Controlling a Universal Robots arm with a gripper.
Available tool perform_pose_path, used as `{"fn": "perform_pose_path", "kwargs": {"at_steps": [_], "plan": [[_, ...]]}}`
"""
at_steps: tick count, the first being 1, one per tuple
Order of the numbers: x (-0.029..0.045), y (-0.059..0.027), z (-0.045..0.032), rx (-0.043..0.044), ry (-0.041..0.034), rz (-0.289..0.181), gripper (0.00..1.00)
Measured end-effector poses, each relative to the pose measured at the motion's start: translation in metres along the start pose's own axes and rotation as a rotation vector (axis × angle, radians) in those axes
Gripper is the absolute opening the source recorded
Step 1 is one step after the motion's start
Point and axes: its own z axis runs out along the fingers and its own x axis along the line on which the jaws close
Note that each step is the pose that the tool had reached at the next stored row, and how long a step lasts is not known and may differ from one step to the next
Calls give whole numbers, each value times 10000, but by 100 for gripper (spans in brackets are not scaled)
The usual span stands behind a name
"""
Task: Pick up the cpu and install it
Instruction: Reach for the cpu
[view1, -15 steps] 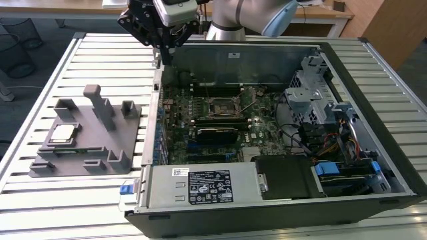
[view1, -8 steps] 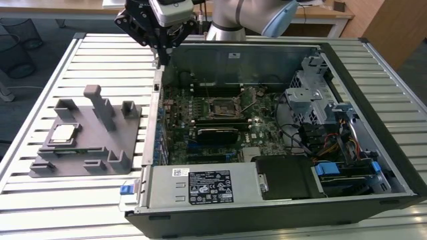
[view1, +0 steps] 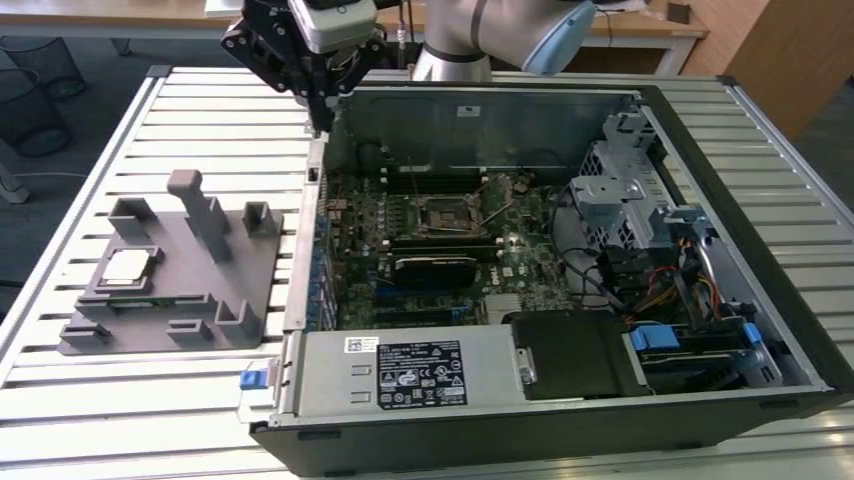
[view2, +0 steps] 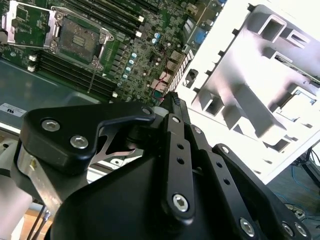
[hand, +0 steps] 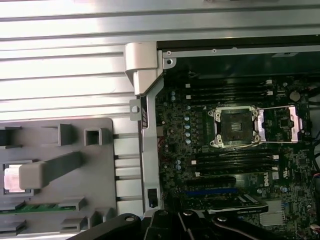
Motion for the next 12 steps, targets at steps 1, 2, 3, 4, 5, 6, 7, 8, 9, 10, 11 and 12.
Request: {"fn": "perform_pose_path", "kwargs": {"at_steps": [1,2,3,4,5,6,7,8,9,10,11,12], "plan": [[7,0,0,-1,0,0,11],[14,0,0,0,-1,0,11],[21,-1,0,0,0,0,11],[29,-1,0,-1,0,0,11],[37,-1,0,0,0,-1,11],[45,-2,0,0,0,-1,11],[54,-2,0,0,0,-1,11],[63,-3,0,-1,-1,-1,11],[72,-3,0,0,0,0,11],[82,-4,0,-1,-1,0,11],[90,-5,1,-1,-1,0,11],[98,-5,0,-1,0,0,11]]}}
